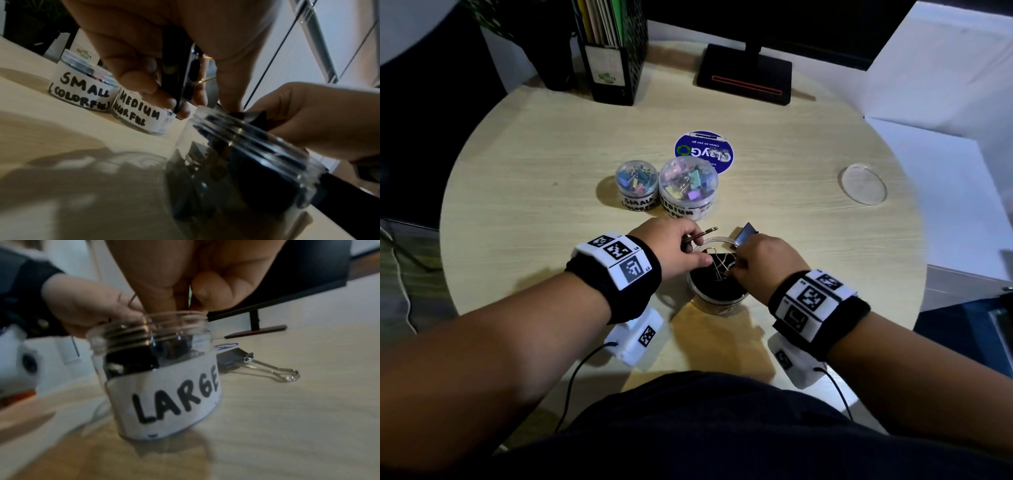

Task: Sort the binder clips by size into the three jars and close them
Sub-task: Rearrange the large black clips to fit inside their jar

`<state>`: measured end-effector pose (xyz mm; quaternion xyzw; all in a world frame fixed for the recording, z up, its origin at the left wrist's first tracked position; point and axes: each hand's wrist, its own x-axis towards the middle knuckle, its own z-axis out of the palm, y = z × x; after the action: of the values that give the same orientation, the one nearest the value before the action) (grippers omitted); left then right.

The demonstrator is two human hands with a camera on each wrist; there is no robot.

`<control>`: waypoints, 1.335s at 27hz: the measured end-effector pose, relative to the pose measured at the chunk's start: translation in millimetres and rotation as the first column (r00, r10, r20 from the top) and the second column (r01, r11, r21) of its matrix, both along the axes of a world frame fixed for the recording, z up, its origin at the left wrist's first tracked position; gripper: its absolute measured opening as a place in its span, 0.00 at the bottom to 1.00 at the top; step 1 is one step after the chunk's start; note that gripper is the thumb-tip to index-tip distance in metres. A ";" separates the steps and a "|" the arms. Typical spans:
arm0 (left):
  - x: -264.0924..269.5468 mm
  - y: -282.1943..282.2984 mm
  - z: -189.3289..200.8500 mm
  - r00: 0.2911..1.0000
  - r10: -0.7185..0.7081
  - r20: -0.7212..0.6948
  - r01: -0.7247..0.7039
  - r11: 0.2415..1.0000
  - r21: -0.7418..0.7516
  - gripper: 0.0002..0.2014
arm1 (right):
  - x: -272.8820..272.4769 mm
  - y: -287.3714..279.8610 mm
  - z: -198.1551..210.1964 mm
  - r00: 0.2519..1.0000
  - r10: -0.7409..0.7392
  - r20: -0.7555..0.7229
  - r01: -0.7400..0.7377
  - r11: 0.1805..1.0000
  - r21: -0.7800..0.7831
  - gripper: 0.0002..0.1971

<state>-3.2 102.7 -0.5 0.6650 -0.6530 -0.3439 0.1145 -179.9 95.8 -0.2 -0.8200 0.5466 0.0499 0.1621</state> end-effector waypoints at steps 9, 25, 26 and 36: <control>-8.6 -4.9 20.5 0.939 -0.216 0.266 0.250 0.963 -0.103 0.19 | -10.7 1.5 28.4 0.742 -0.158 0.652 0.236 0.971 -0.033 0.20; -3.3 -1.0 4.3 0.964 -0.262 0.037 0.265 0.956 -0.126 0.27 | -11.2 4.3 6.2 0.969 0.015 0.245 -0.008 1.000 -0.029 0.07; -2.8 -0.9 3.3 0.962 -0.270 0.047 0.274 0.952 -0.136 0.26 | -9.2 5.0 4.0 0.979 0.041 0.202 -0.032 0.998 -0.046 0.10; 2.4 -2.4 -4.8 0.959 -0.281 0.028 0.282 0.954 -0.104 0.29 | 0.1 15.8 10.6 0.983 0.165 -0.079 -0.169 0.985 -0.042 0.14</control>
<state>-0.8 100.2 -5.3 0.5602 -0.7593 -0.3171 0.0954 -179.8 111.6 10.4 -0.8642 0.4827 0.0808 0.1168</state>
